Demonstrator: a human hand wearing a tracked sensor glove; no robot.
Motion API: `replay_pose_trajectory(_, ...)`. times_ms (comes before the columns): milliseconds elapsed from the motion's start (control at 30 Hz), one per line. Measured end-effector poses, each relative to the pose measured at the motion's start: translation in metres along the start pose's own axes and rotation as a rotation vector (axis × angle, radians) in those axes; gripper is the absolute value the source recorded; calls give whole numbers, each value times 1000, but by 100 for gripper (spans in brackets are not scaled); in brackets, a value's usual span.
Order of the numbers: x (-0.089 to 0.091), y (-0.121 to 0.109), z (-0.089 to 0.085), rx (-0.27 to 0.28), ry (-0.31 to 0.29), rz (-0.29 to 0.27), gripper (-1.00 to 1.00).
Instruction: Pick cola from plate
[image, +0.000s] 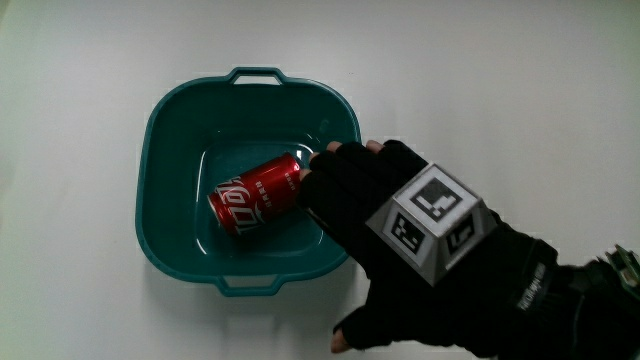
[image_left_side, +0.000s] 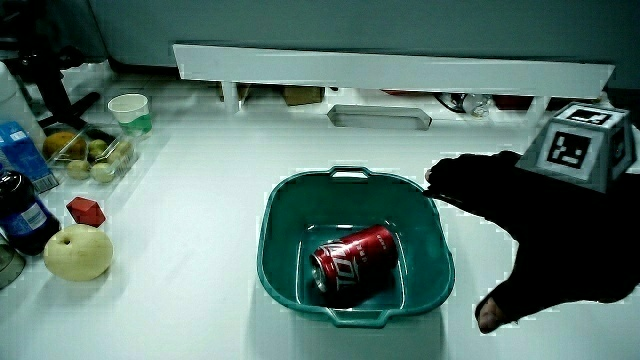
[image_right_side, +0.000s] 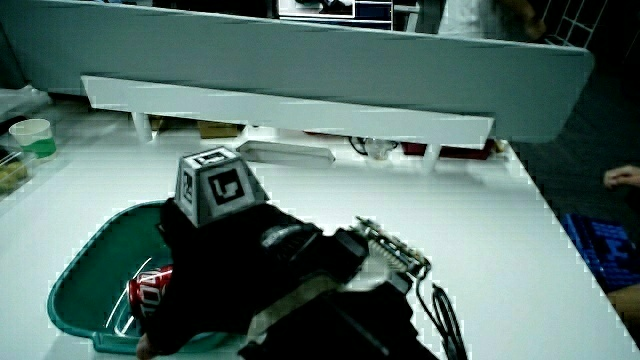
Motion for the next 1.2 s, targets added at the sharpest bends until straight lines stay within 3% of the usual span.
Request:
replay_pose_trajectory(100,3,12,-2,-27,-3,-21,0)
replay_pose_trajectory(133,5,18,-4,-65,-16,-38,0)
replay_pose_trajectory(233,6,34,-3,-90,12,-57,0)
replay_pose_trajectory(600,11,93,-23,4,-33,-120,0)
replay_pose_trajectory(633,11,98,-26,-30,-12,-106,0)
replay_pose_trajectory(700,9,106,-27,-27,-24,-107,0)
replay_pose_trajectory(733,8,110,-30,-58,-11,-81,0)
replay_pose_trajectory(833,7,124,-39,-80,-31,-108,0)
replay_pose_trajectory(867,3,124,-34,-16,-51,-156,0)
replay_pose_trajectory(900,2,131,-40,-58,-75,-151,0)
replay_pose_trajectory(967,-4,137,-39,-61,-57,-121,0)
replay_pose_trajectory(1000,-5,141,-43,-93,-51,-97,0)
replay_pose_trajectory(1133,-10,159,-55,-124,-68,-86,0)
replay_pose_trajectory(1200,-10,167,-63,-167,-71,-87,0)
